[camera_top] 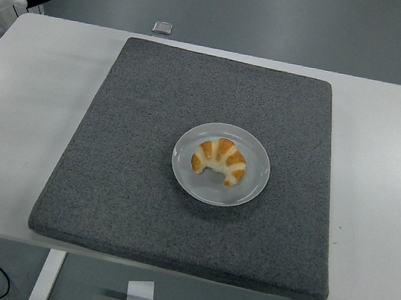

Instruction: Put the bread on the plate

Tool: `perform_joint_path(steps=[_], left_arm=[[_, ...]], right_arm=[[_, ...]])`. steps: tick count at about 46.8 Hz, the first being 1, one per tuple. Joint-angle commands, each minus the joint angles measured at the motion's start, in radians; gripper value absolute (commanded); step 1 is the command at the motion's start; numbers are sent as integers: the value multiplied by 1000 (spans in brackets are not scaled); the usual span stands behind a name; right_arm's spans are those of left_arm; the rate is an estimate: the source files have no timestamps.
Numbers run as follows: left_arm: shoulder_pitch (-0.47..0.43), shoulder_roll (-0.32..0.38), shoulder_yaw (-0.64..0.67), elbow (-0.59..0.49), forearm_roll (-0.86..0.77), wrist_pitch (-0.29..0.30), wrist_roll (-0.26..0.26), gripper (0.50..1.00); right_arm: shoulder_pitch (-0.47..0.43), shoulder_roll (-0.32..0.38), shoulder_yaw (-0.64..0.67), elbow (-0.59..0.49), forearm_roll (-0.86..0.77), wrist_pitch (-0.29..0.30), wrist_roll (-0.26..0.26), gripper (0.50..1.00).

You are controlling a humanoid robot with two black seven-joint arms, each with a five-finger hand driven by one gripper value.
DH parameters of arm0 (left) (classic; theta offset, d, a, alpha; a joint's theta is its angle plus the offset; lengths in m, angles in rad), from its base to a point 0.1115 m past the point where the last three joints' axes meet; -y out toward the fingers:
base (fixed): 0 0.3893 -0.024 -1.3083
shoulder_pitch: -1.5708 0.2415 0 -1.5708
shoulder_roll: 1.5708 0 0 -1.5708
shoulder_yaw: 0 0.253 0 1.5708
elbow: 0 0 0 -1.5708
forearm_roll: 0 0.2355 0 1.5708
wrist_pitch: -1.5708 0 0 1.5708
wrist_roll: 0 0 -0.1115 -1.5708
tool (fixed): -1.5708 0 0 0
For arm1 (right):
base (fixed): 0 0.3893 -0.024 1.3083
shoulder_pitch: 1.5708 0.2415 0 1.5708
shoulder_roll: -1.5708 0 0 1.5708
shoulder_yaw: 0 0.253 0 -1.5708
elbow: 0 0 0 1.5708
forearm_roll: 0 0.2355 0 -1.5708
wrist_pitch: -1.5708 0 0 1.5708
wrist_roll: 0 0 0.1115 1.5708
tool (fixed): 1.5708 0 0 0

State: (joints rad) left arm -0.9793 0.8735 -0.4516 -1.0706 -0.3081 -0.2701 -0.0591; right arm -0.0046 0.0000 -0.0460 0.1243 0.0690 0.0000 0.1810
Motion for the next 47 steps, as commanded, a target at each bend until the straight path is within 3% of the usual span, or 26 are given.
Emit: perform_joint_path(steps=[1, 14, 35, 47], left_arm=[[13, -8, 1, 15, -6, 0, 2, 999], [44, -65, 1, 58, -19, 0, 7, 999], [41, -228, -18, 162, -17, 2, 24, 999], [44, -234, -18, 170, -17, 2, 22, 999]], right_arm=[[0, 0, 0, 0, 0, 0, 0, 932], [0, 0, 0, 0, 0, 0, 0, 932], [0, 0, 0, 0, 0, 0, 0, 932], [0, 0, 0, 0, 0, 0, 0, 932]])
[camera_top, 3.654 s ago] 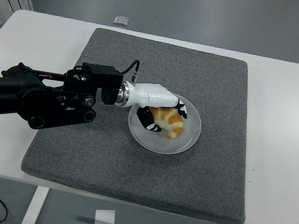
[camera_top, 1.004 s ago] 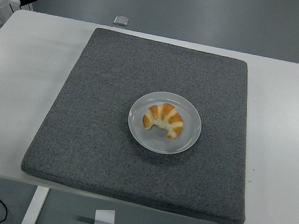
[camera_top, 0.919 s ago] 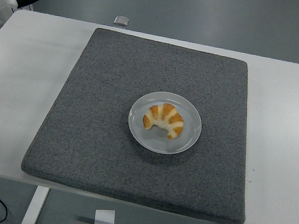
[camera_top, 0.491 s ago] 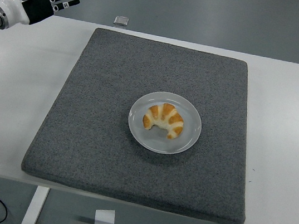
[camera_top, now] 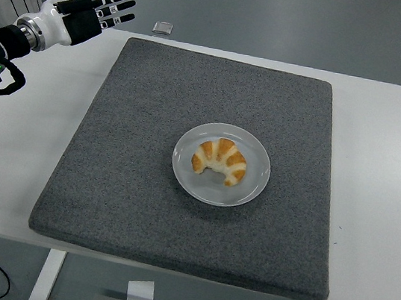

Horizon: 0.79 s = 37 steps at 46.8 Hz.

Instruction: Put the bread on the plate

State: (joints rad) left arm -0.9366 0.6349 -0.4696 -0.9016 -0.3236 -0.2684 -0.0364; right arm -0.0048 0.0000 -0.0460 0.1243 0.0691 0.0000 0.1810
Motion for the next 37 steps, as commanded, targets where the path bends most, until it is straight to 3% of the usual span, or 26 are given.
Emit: perform_joint_path(steps=[1, 37], left_arm=[[1, 6, 0, 1, 0, 0, 0, 999], [-13, -4, -14, -2, 8, -2, 0, 999]], right_arm=[[0, 0, 0, 0, 0, 0, 0, 932], [0, 0, 3, 3, 3, 11, 0, 932]])
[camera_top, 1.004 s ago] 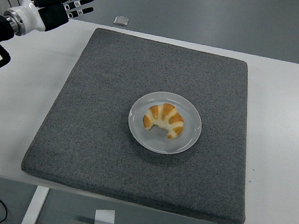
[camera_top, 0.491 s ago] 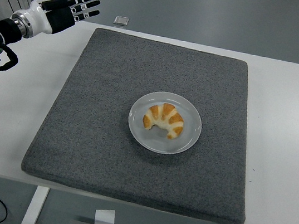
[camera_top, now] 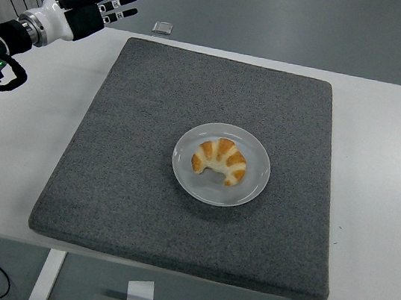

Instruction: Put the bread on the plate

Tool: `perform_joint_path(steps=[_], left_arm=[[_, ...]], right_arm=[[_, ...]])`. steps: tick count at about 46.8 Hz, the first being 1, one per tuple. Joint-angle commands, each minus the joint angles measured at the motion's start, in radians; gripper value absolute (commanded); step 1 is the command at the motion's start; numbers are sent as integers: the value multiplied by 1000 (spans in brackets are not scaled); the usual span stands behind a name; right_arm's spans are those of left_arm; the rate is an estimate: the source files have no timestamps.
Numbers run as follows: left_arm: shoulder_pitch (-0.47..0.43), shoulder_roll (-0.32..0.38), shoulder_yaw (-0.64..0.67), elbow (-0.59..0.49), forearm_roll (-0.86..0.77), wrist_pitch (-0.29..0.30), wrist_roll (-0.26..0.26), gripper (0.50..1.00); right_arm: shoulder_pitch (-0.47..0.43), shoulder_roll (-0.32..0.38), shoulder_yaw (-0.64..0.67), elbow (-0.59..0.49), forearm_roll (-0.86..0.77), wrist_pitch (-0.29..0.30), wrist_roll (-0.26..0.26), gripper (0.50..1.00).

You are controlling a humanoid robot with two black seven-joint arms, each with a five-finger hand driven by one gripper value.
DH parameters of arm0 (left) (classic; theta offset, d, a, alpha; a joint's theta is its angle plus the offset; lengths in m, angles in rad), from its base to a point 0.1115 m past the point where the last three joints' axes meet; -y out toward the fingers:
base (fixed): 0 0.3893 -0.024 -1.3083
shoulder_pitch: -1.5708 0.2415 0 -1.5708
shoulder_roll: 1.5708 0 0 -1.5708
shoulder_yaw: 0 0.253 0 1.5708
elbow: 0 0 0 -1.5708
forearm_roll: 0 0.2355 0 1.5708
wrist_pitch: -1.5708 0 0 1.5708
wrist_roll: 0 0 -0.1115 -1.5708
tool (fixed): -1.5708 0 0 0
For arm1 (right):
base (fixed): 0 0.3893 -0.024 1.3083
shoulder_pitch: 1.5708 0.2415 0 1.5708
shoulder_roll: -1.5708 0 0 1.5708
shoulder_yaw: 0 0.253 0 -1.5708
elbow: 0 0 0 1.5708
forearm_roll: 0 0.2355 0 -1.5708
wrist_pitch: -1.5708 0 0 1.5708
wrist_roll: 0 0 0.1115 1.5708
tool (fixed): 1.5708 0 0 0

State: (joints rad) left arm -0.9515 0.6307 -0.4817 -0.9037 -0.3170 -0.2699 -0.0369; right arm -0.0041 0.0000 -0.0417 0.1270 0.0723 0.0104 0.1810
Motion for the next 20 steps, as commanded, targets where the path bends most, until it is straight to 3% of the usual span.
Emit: perform_joint_path(steps=[1, 20], left_arm=[[3, 1, -2, 0, -1, 0, 0, 999], [5, 0, -2, 2, 1, 1, 0, 999]], right_arm=[[0, 0, -1, 0, 0, 0, 0, 932], [-2, 0, 5, 10, 7, -10, 3, 932]])
